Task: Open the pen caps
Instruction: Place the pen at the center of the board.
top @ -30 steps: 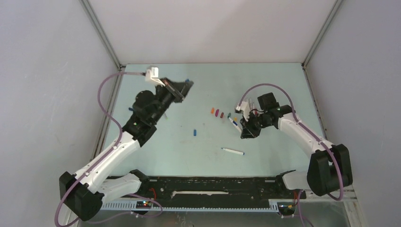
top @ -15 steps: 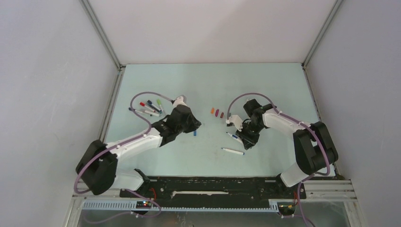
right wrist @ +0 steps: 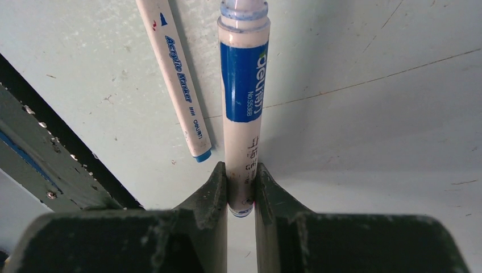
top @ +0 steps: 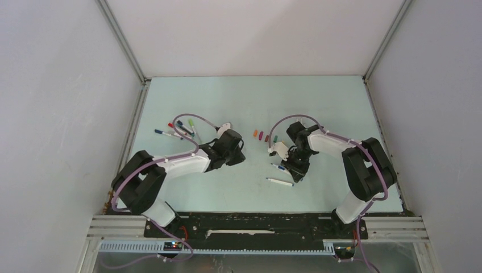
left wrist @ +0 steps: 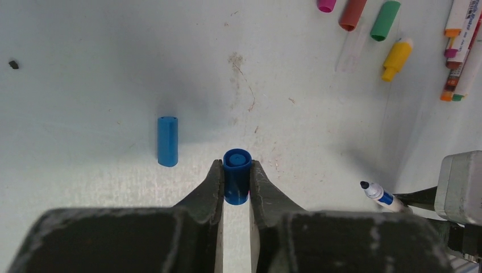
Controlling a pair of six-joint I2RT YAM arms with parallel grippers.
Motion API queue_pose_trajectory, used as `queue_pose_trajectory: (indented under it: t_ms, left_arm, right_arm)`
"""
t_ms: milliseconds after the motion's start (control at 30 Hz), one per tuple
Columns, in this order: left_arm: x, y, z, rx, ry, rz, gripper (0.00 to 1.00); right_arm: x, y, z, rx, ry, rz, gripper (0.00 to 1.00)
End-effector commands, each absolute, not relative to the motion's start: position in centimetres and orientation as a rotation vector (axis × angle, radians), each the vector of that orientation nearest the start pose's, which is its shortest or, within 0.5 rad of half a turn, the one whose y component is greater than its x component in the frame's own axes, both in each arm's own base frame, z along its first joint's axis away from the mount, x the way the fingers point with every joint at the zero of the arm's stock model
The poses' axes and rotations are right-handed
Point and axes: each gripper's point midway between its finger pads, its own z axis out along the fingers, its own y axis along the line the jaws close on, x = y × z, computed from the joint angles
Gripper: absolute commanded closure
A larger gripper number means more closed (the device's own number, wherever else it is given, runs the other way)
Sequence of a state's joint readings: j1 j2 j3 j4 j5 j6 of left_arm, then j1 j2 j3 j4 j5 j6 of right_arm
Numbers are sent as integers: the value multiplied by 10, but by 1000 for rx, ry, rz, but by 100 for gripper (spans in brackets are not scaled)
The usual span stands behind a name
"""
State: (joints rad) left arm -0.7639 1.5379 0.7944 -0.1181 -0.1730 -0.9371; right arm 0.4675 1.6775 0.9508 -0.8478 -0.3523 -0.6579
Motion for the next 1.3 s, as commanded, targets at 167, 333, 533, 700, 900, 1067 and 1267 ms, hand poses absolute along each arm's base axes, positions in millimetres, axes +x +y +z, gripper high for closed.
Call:
queue_pose_trajectory:
  t_ms: [167, 333, 533, 700, 900, 1067, 1267]
  left_arm:
    - [283, -276, 46, -324, 2484, -538, 80]
    - [282, -272, 40, -334, 2495, -512, 77]
    - [282, -272, 41, -340, 2493, -515, 73]
    - [281, -271, 43, -337, 2489, -511, 71]
    - [281, -271, 54, -322, 2474, -529, 69]
    - [281, -271, 83, -284, 2428, -571, 66]
    - [283, -255, 127, -214, 2306, -563, 63]
  right_arm:
    - [202, 142, 12, -1646, 2611, 497, 81]
    - [201, 141, 11, -1647, 2624, 495, 78]
    - [199, 141, 11, -1648, 2629, 496, 71]
    - [200, 142, 12, -1646, 2625, 497, 69]
    - [200, 144, 15, -1644, 2616, 501, 67]
    - [204, 147, 25, -1625, 2583, 499, 60]
    - [207, 153, 39, -1593, 2529, 544, 58]
